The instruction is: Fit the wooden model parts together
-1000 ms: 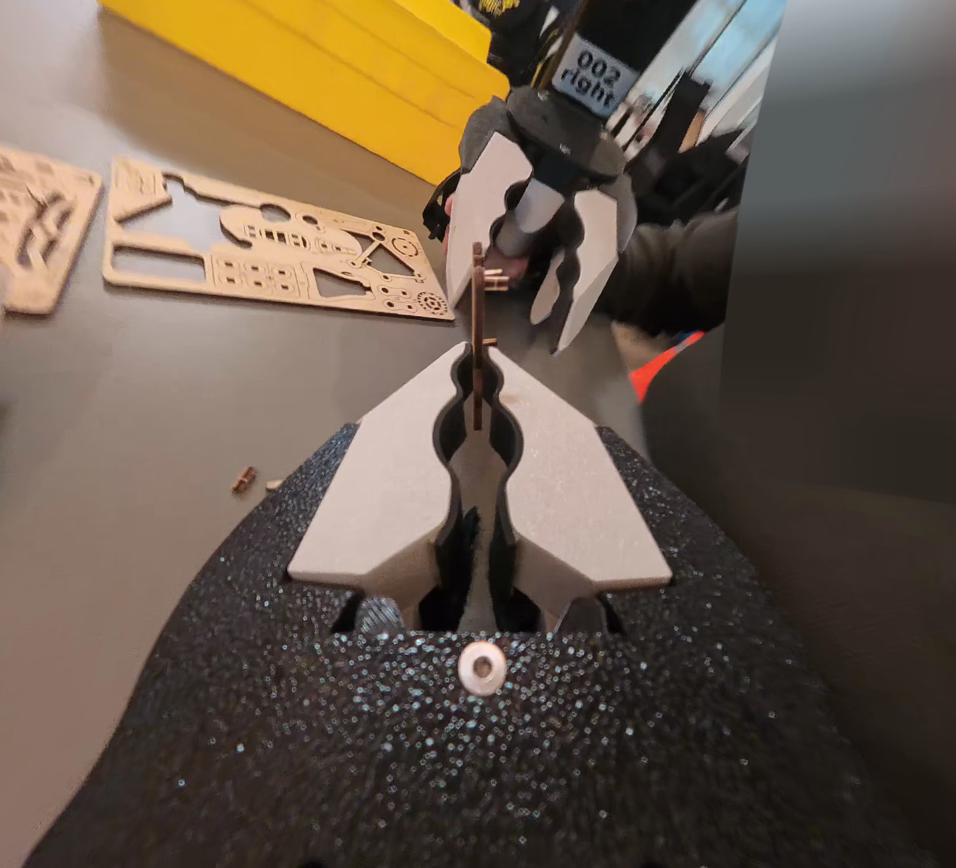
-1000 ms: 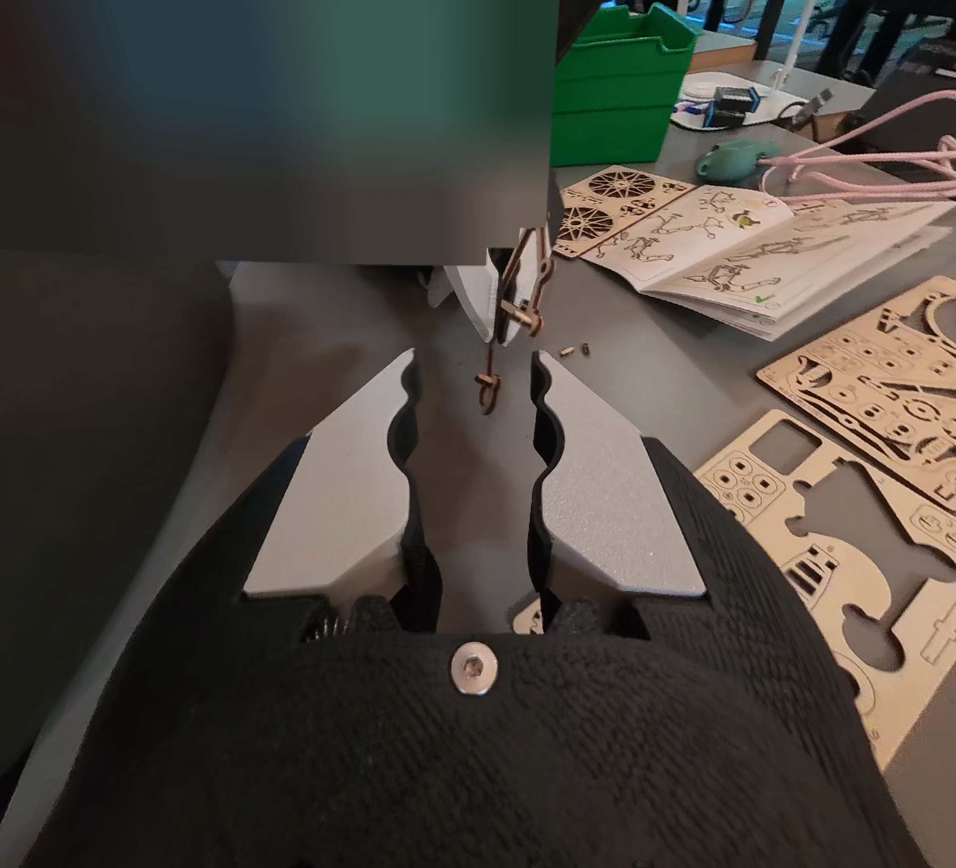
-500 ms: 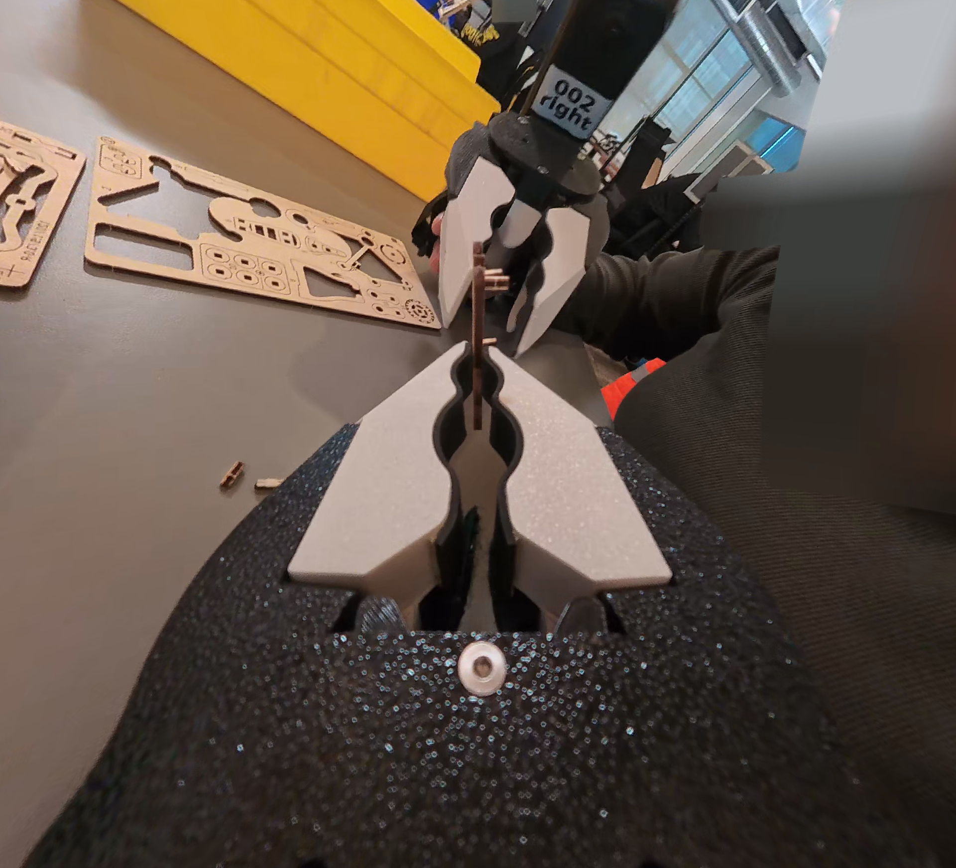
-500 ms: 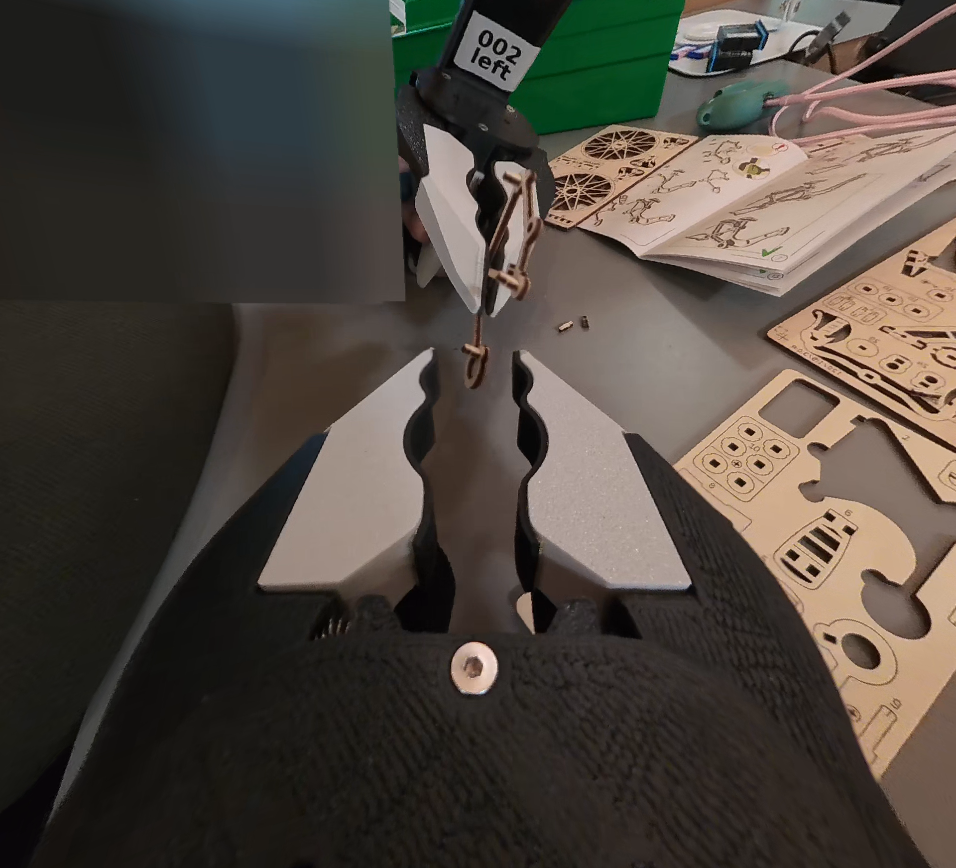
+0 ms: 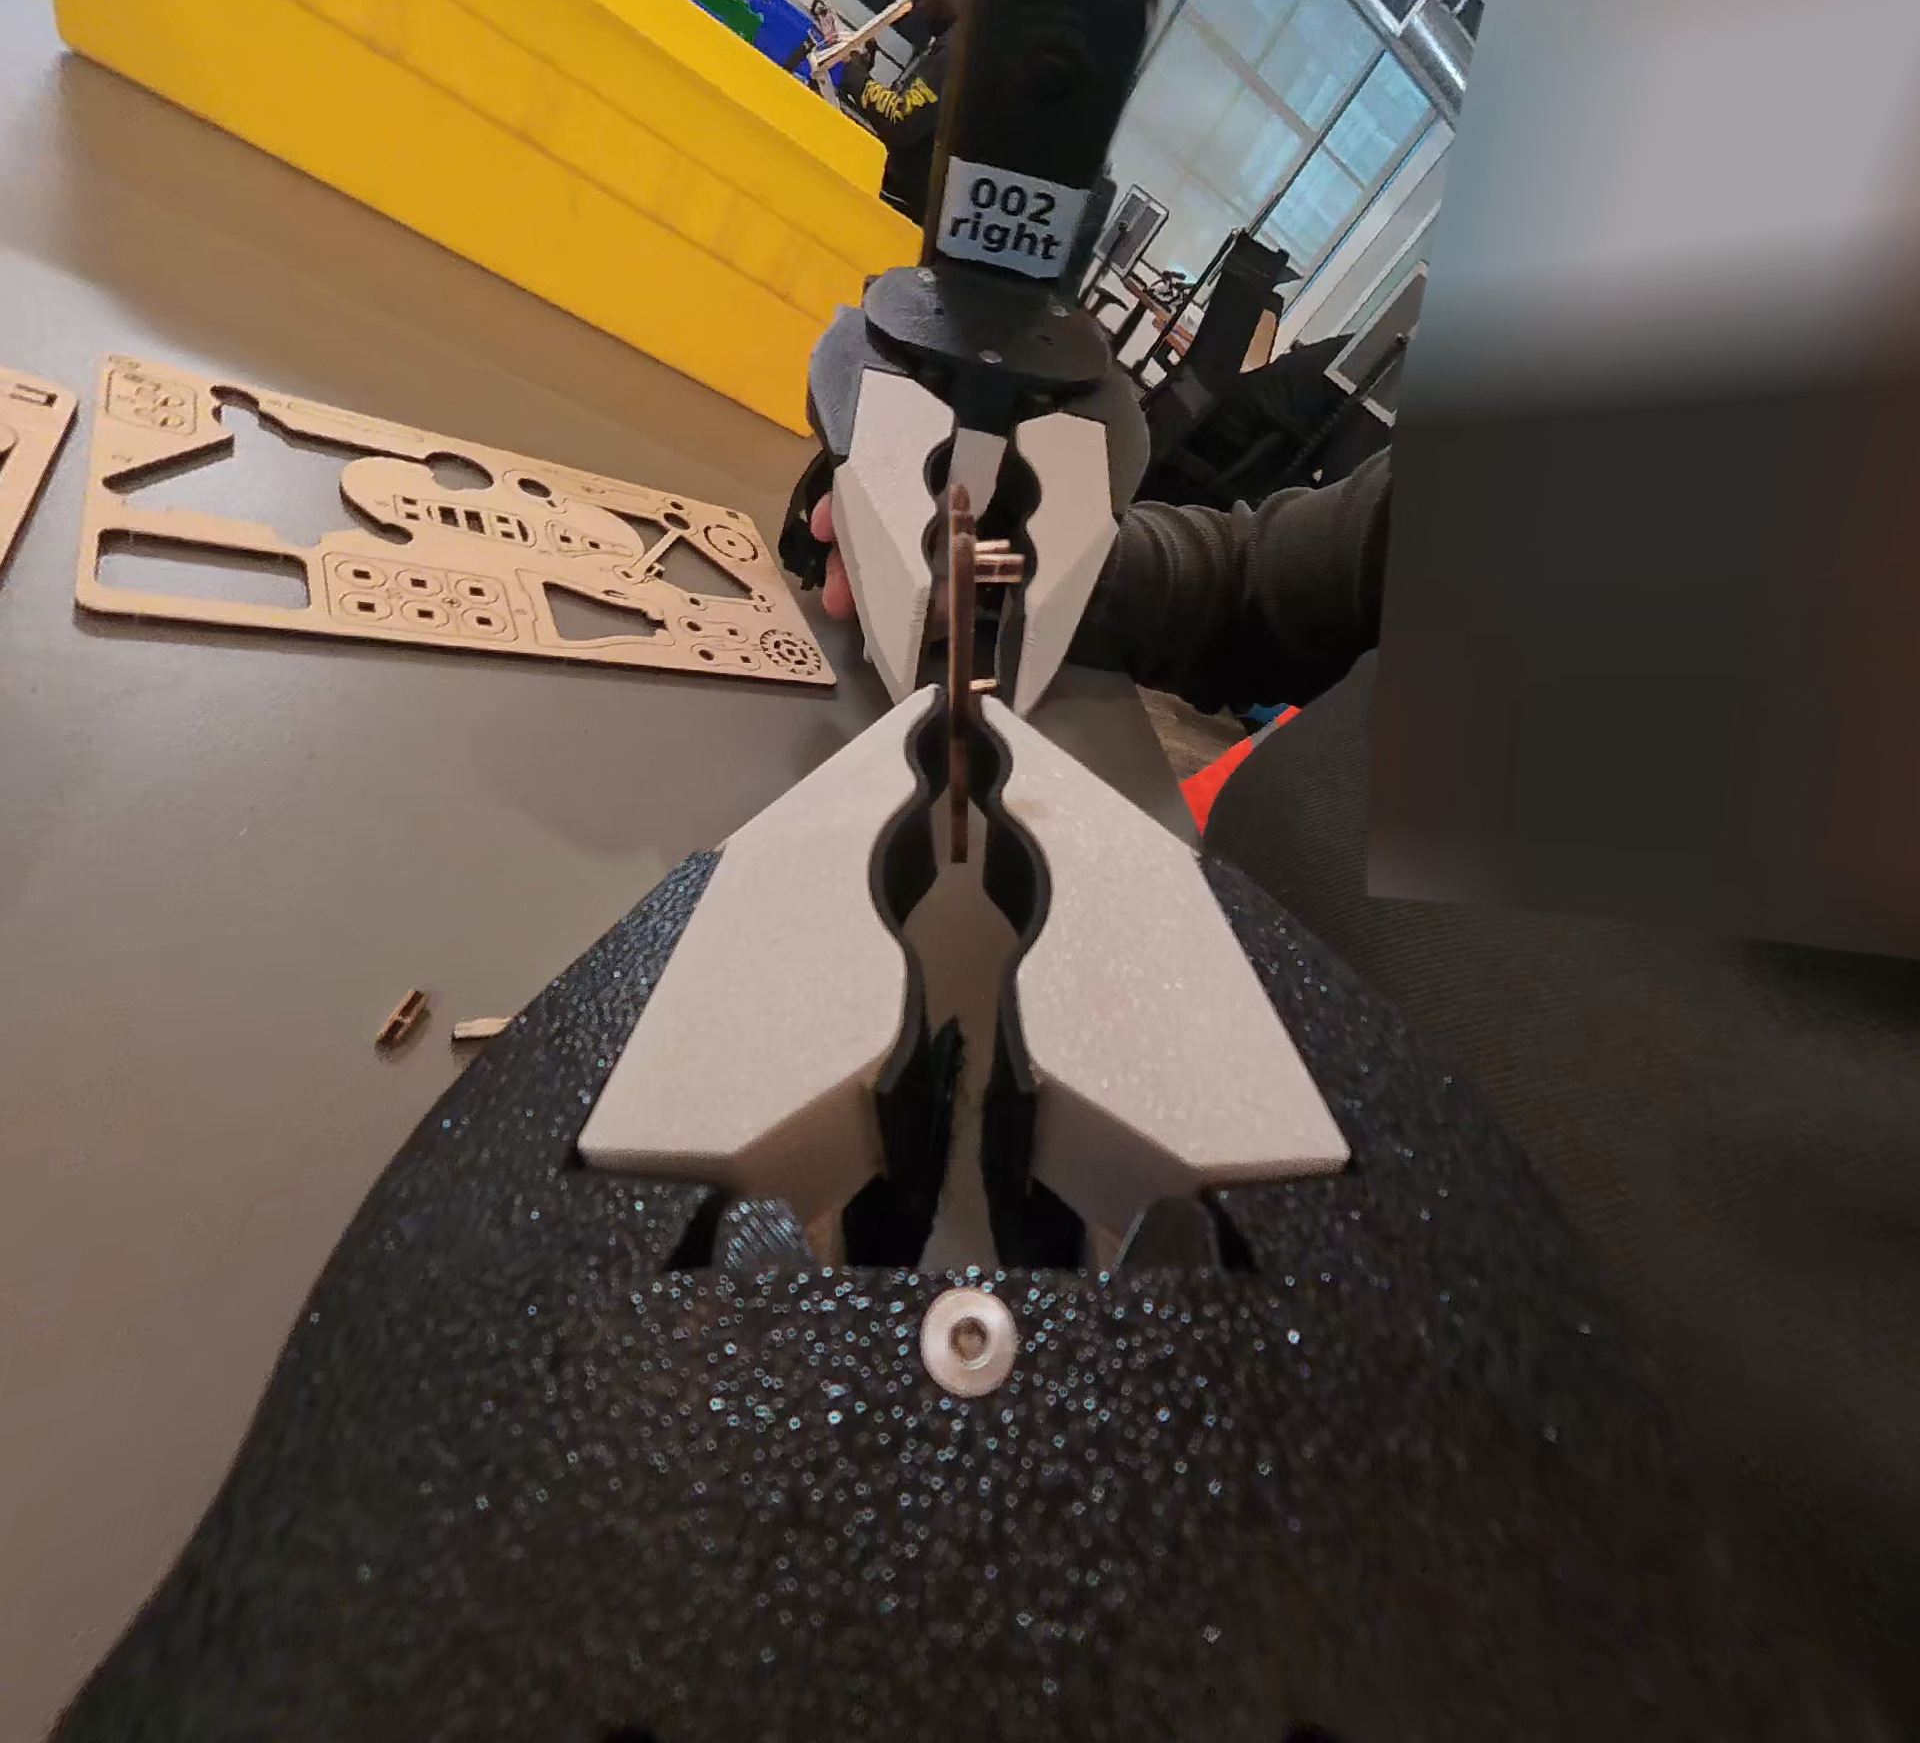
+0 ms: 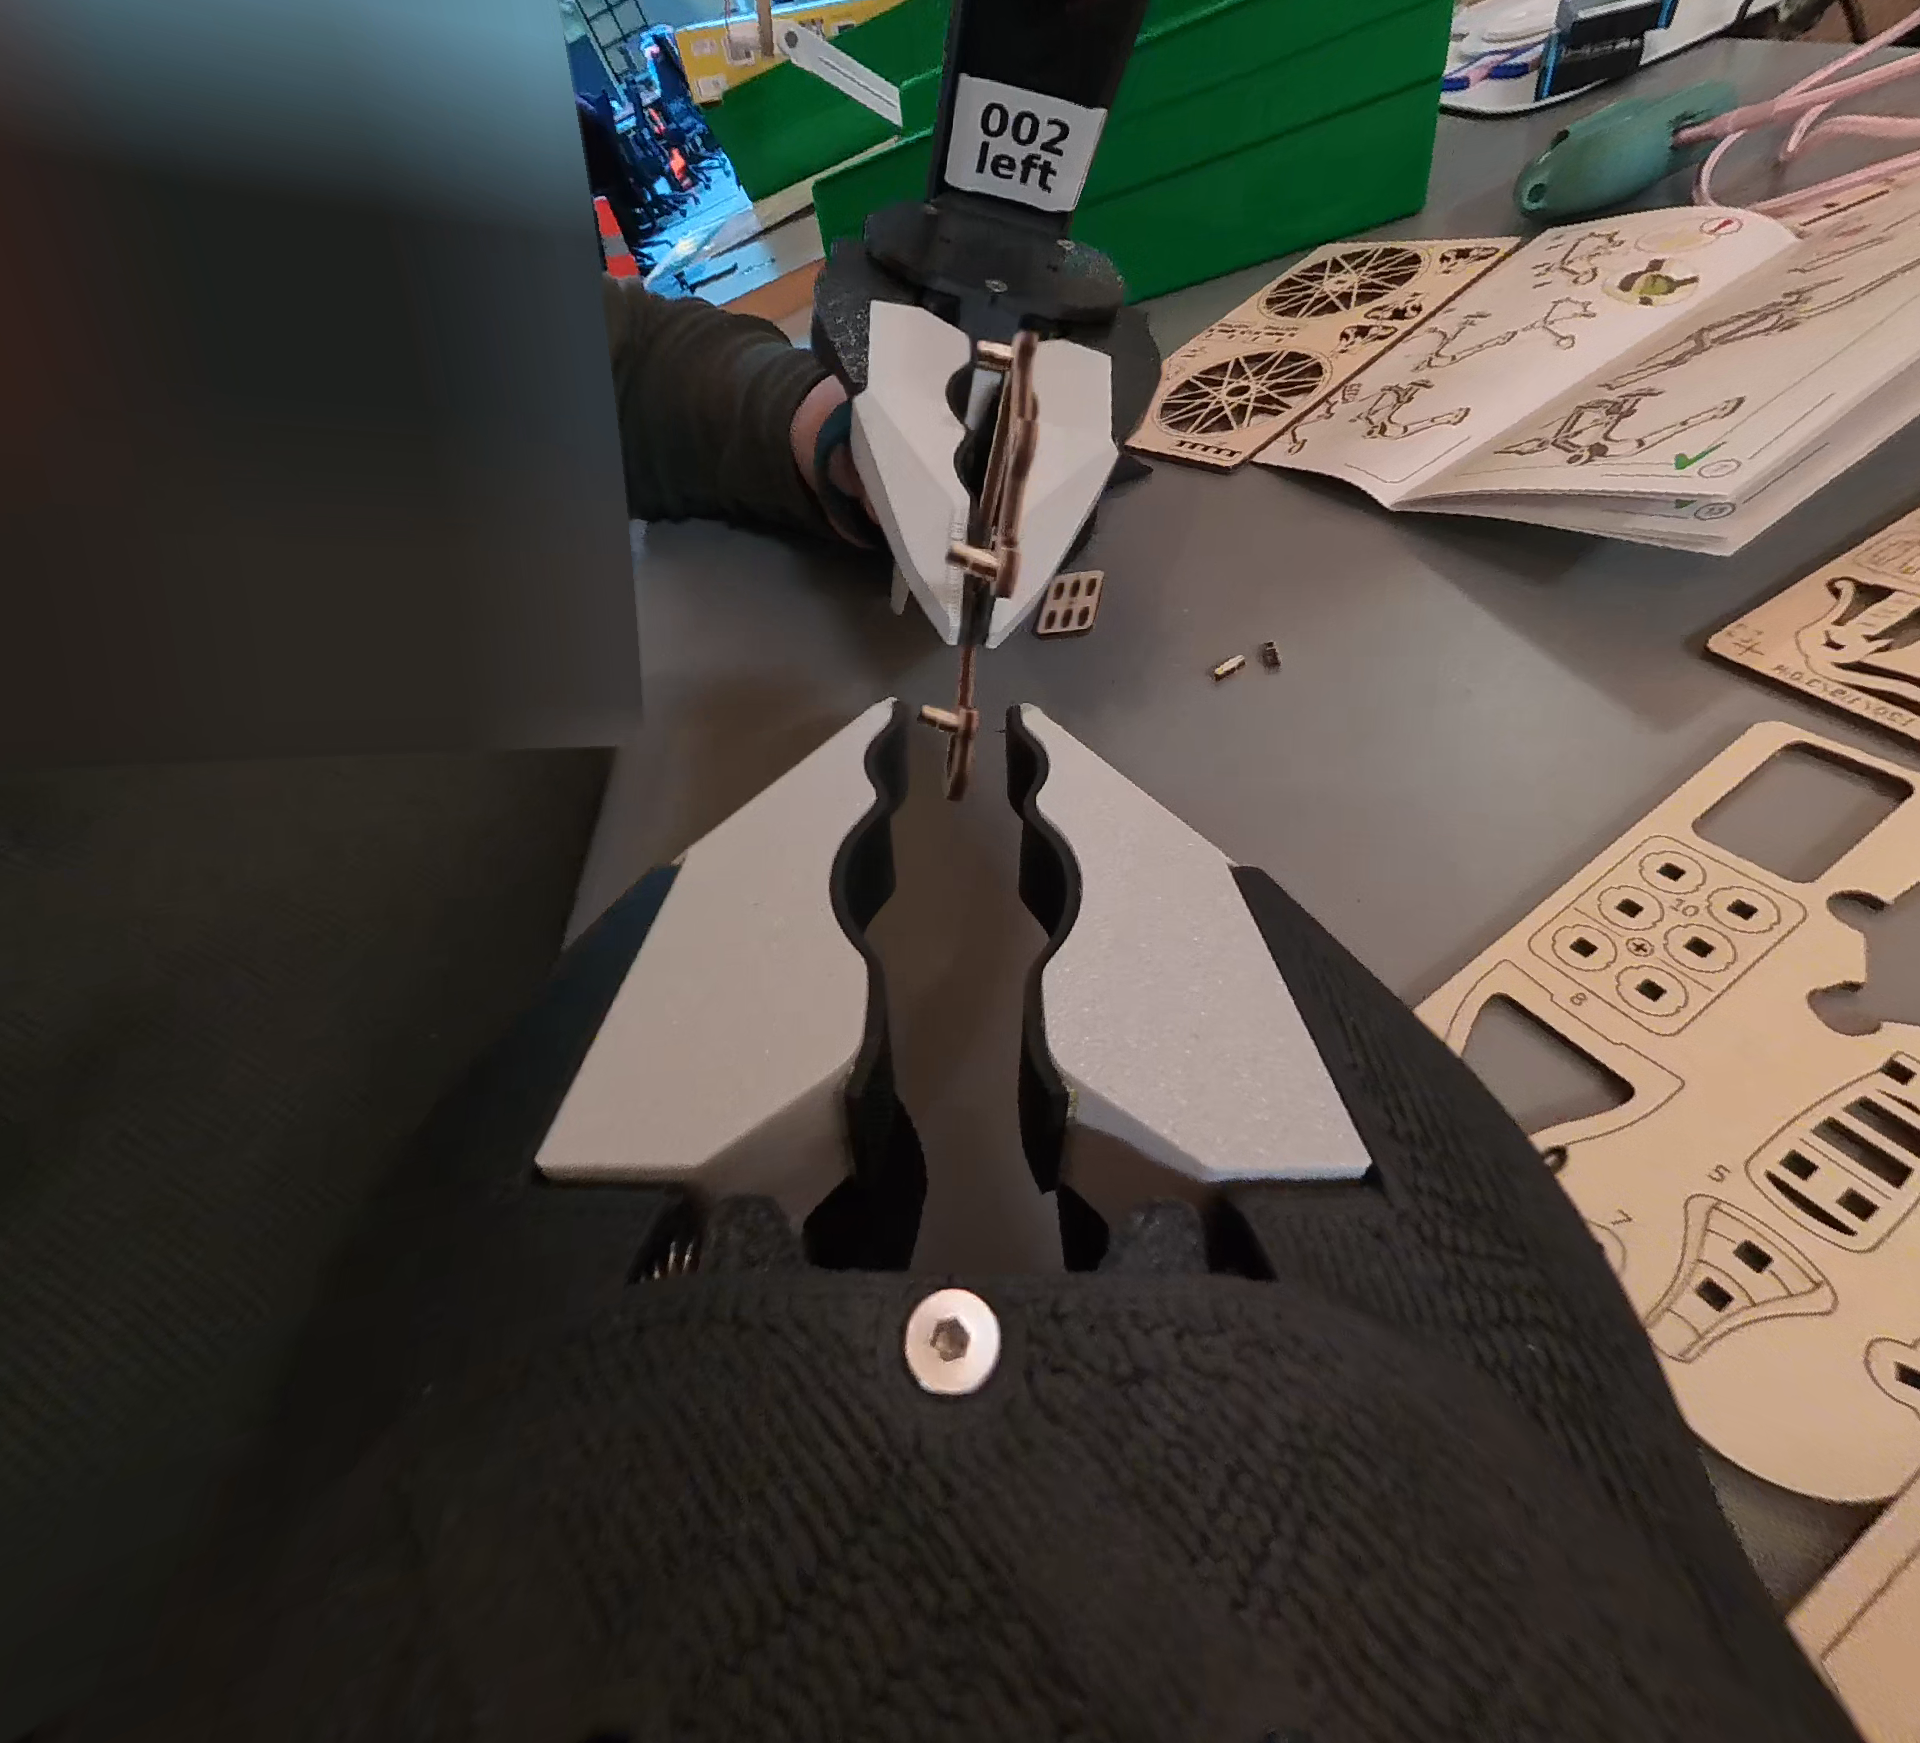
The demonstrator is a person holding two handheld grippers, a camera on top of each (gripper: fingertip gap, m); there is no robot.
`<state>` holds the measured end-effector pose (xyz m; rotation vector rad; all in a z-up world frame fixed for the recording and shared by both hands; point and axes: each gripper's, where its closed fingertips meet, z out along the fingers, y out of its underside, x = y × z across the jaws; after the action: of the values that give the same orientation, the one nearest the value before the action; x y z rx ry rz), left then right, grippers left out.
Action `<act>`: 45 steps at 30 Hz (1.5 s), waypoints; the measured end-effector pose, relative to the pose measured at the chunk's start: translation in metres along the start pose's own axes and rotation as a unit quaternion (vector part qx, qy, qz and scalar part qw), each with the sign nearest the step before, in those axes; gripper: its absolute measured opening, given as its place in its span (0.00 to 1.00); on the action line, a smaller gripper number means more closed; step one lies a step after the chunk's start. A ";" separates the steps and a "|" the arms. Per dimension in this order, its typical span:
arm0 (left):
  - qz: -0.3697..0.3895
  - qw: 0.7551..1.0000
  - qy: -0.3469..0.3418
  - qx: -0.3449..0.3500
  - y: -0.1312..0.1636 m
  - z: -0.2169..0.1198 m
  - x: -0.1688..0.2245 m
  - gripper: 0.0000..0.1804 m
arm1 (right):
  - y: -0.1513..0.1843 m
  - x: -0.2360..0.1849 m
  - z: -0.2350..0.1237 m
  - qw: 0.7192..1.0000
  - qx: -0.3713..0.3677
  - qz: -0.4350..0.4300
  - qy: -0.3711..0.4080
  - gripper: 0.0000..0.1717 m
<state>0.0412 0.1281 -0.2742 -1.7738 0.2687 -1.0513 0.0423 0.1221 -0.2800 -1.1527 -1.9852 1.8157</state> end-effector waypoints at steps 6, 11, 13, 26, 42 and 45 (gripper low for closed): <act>0.011 1.000 0.000 0.002 -0.001 0.000 0.003 0.00 | -0.001 -0.005 0.001 1.000 0.006 0.021 -0.020 0.10; 0.021 1.000 -0.001 0.001 -0.001 0.001 0.005 0.00 | -0.001 -0.005 0.001 1.000 0.007 0.010 -0.014 0.05; 0.019 1.000 -0.001 0.001 -0.001 0.001 0.004 0.00 | -0.001 -0.004 0.001 1.000 0.004 0.000 -0.006 0.05; 0.020 1.000 0.000 0.001 -0.002 0.000 0.005 0.00 | 0.000 -0.004 0.001 1.000 -0.003 -0.019 0.003 0.05; 0.066 0.996 -0.042 -0.052 0.012 0.013 0.001 0.00 | -0.045 -0.005 -0.009 0.984 0.083 -0.117 0.106 0.23; 0.108 0.990 -0.049 -0.074 0.019 0.018 0.005 0.00 | -0.045 -0.013 0.000 0.983 0.070 -0.130 0.107 0.19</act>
<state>0.0631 0.1281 -0.2894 -1.8758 0.4768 -0.8053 0.0326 0.1165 -0.2342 -0.9514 -1.7630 1.5977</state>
